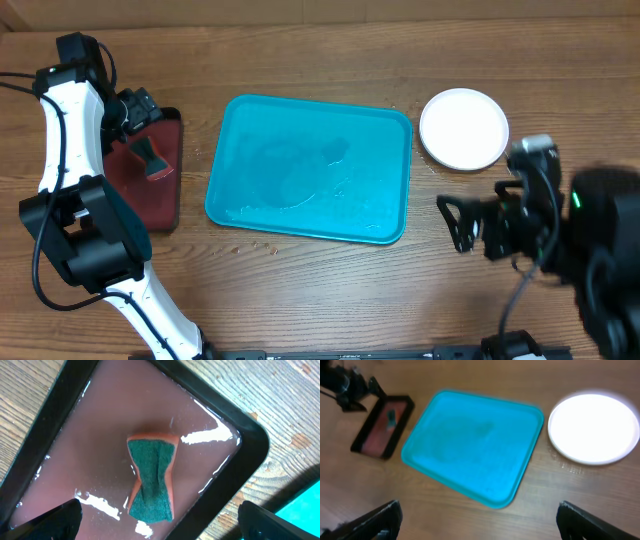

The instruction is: Clean dirty plates on tray and stack at the side

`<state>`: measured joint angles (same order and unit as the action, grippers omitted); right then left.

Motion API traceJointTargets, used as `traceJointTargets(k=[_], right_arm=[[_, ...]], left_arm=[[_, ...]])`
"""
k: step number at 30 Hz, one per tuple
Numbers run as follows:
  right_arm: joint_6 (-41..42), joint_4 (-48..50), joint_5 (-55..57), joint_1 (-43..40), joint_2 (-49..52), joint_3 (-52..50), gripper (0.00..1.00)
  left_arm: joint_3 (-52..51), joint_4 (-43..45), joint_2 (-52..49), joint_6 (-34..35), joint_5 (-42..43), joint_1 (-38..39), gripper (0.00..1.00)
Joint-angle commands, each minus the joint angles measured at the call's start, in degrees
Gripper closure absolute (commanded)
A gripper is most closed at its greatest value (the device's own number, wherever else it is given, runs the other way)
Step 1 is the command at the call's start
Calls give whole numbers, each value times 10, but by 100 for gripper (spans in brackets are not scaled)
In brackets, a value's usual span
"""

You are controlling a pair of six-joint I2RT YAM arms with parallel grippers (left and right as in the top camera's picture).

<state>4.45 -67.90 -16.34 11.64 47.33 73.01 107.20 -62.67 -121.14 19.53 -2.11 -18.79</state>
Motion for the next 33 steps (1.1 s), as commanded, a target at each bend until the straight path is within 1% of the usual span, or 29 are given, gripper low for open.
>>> traceJointTargets(k=[1,6,10,12,20,25,33], right_arm=[[-4,60,4,-2,-114,-111,0],[-4,134,4,-12,-268,-241,0],[-4,175,8,-17,-338,-309,0],[-4,215,9,-19,-361,-351,0],[-4,360,9,-49,-429,-483,0],[-4,431,9,-61,-472,-547,0],[-4,541,39,-64,-472,-612,0]], left_arm=[[11,-1,12,-2,1,0,0],[11,-1,12,-2,1,0,0],[11,-1,12,-2,1,0,0],[11,-1,12,-2,1,0,0],[11,-1,12,-2,1,0,0],[11,-1,12,-2,1,0,0],[11,-1,12,-2,1,0,0]])
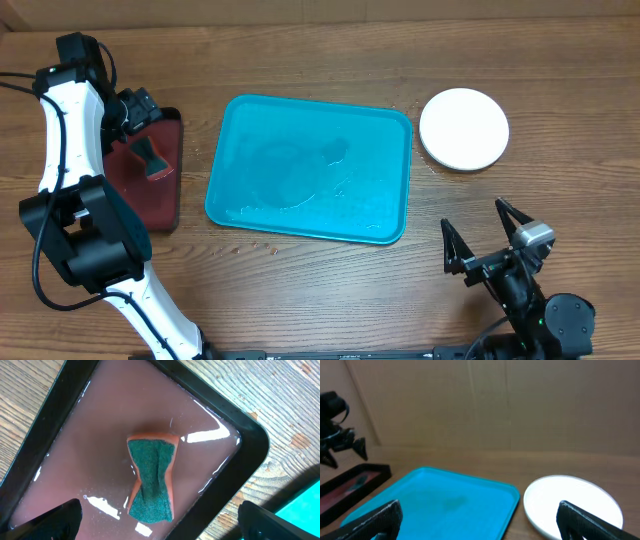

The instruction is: Clean dirty plates on tray and stack at the side

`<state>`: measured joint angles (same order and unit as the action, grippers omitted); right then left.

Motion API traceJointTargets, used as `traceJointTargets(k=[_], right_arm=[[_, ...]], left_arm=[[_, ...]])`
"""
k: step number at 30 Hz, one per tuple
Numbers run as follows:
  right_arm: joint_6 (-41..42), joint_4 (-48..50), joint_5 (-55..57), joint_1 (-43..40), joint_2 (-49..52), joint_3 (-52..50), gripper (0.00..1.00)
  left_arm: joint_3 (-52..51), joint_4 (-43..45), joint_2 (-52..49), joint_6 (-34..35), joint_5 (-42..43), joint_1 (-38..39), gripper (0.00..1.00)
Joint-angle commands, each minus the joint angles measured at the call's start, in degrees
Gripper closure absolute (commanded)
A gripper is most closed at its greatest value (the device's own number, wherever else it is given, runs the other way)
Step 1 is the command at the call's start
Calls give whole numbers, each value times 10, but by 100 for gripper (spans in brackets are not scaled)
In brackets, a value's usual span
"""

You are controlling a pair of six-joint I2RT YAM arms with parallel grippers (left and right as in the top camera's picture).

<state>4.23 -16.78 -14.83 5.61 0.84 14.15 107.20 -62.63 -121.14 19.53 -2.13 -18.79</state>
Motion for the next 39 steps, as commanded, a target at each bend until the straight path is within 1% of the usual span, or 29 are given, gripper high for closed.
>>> traceJointTargets(k=[1,10,16,22,39], right_arm=[[-2,44,27,-6,-7,-32,0],[-2,219,35,-28,-7,-135,0],[-2,214,85,-28,-7,-137,0],[-2,122,97,-28,-7,-137,0],[-2,123,103,-28,-7,-137,0]], left_arm=[[11,-1,12,-2,1,0,0],[11,-1,12,-2,1,0,0],[11,-1,12,-2,1,0,0],[11,-1,12,-2,1,0,0],[11,-1,12,-2,1,0,0]])
